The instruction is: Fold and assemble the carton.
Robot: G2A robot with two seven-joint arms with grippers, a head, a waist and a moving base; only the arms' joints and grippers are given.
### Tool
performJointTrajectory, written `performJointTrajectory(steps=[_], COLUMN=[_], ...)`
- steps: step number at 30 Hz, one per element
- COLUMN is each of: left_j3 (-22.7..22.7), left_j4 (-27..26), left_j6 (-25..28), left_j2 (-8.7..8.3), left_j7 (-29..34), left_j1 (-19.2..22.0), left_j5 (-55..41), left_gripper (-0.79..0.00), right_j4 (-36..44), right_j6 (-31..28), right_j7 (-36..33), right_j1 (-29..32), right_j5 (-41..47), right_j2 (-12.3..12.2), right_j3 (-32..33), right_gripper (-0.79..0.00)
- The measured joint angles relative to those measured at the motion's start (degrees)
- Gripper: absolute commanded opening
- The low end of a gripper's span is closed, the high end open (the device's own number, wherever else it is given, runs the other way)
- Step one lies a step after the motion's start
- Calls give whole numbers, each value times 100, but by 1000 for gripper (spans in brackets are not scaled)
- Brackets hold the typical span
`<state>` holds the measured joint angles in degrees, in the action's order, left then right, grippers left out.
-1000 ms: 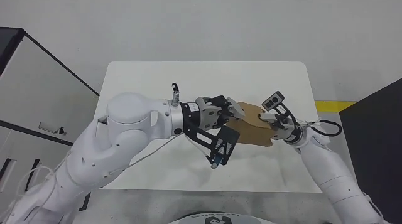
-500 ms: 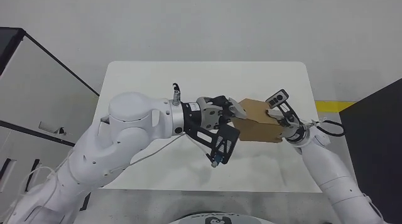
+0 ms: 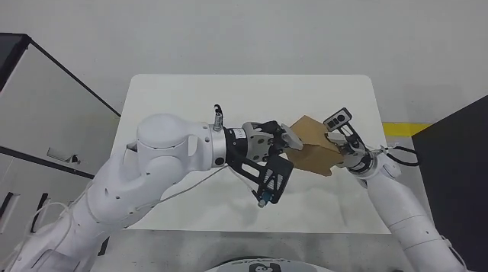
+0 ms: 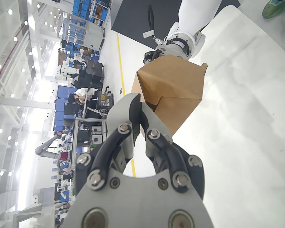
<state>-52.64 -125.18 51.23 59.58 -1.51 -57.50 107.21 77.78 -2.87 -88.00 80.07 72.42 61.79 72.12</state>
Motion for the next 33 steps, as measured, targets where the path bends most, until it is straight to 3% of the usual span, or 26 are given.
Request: performJointTrajectory(steps=[12,33], left_j3=[253,-59], left_j4=[81,137], left_j6=[8,-233], left_j2=[38,-18], left_j7=[-48,-63], left_j1=[24,-242], left_j5=[54,90], left_gripper=[-785,-785], right_j4=[142,258], right_j6=[-104,-434], right_j7=[0,48], right_j1=[43,99], right_j5=[-123,-436], right_j2=[-37,-36], right_j3=[-31,31], right_gripper=[-785,-785])
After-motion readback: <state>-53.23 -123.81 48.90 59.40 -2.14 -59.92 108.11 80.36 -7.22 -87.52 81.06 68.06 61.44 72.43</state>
